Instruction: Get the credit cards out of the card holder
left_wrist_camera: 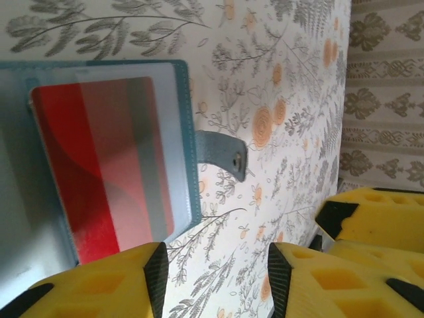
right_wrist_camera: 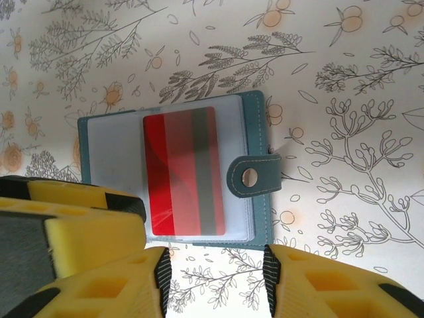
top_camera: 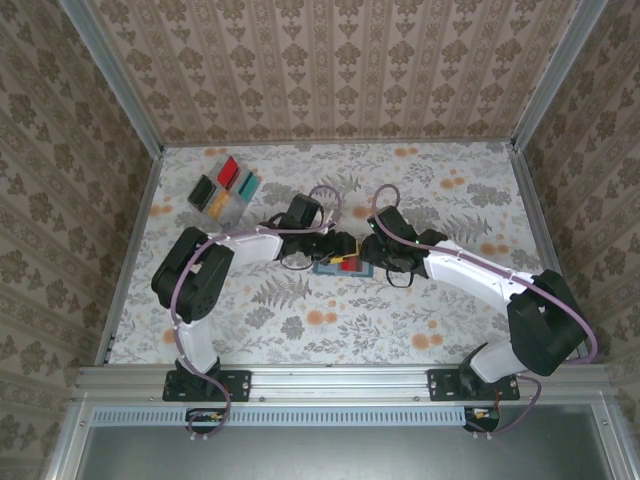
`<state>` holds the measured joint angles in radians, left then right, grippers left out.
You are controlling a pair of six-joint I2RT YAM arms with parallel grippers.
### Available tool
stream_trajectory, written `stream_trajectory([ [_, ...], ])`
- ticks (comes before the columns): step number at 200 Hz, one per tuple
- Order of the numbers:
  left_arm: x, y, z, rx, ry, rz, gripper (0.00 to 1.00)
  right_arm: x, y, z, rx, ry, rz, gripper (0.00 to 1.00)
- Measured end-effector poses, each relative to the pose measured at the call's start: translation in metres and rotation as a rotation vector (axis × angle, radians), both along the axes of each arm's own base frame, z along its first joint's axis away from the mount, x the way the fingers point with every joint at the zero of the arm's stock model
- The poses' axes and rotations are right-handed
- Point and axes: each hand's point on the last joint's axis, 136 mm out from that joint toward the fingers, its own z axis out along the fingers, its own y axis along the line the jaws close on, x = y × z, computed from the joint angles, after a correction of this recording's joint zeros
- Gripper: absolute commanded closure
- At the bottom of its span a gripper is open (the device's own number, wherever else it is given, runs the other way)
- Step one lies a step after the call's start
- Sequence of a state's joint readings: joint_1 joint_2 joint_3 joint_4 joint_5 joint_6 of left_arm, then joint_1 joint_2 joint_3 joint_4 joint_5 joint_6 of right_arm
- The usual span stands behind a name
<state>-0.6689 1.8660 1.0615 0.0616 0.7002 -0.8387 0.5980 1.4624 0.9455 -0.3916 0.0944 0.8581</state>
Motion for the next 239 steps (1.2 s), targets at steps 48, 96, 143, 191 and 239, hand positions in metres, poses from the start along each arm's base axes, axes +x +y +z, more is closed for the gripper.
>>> stream_trajectory([
  [48, -0.004, 0.023, -0.036, 0.108, 0.030, 0.093, 0.63, 0.005, 0.017, -0.026, -0.010, 0.081, 0.071, 0.71],
  [96, 0.001, 0.030, -0.039, 0.131, 0.016, 0.145, 0.63, 0.017, 0.031, -0.059, -0.034, 0.149, 0.097, 0.72],
  [143, 0.005, 0.026, -0.038, 0.121, 0.018, 0.153, 0.64, 0.020, 0.029, -0.069, -0.050, 0.167, 0.099, 0.72],
  [191, 0.009, 0.020, -0.039, 0.111, 0.033, 0.145, 0.67, 0.021, 0.031, -0.076, -0.045, 0.176, 0.101, 0.72],
  [239, 0.009, 0.018, -0.039, 0.113, 0.047, 0.137, 0.70, 0.022, 0.031, -0.077, -0.041, 0.175, 0.095, 0.72],
])
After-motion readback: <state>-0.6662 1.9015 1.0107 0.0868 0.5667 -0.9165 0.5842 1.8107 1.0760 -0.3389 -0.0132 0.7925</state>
